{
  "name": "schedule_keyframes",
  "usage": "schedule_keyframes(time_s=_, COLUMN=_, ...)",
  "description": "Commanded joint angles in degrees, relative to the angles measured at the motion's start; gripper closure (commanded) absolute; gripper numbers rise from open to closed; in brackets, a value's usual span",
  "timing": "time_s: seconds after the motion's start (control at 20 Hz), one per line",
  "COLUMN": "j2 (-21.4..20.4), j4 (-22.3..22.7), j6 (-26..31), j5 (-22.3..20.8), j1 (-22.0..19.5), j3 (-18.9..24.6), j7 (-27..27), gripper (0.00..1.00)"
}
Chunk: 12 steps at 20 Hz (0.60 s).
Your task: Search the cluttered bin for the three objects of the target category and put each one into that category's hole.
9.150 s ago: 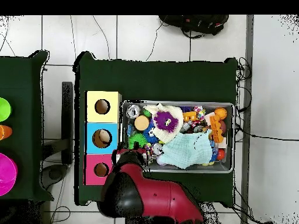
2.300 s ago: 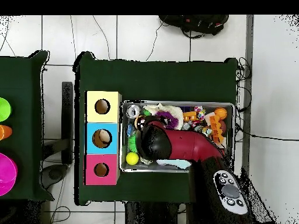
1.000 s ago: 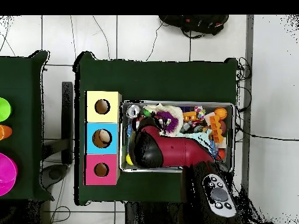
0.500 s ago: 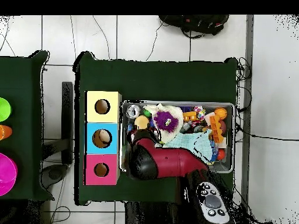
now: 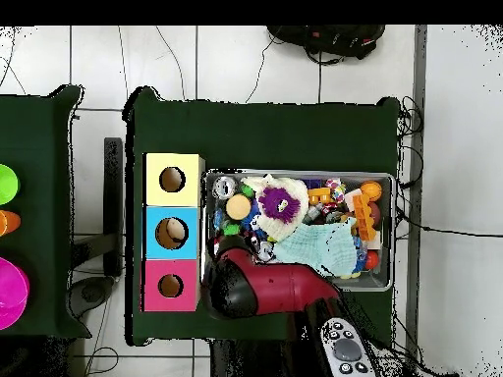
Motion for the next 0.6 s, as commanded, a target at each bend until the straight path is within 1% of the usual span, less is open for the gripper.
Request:
schedule_keyframes(time_s=0.05, j2=0.66, j4=4.27, j6=-2.37, j5=-1.28, j1=0.70, j3=-0.37, j7=9.70, gripper=0.00)
schedule_keyframes(time_s=0.2, j2=2.64, j4=3.12, j6=-3.68, j5=-1.22, j1=1.04, j3=-0.76, j7=9.73, gripper=0.00)
schedule_keyframes(time_s=0.4, j2=4.19, j4=2.12, j6=-4.86, j5=-1.05, j1=1.60, j3=-1.57, j7=9.96, gripper=0.00)
schedule_keyframes(time_s=0.5, j2=4.40, j4=1.56, j6=-4.84, j5=-0.71, j1=2.18, j3=-1.99, j7=10.06, gripper=0.00)
schedule_keyframes(time_s=0.6, j2=3.18, j4=0.79, j6=-2.53, j5=0.47, j1=2.87, j3=-1.83, j7=10.00, gripper=0.00)
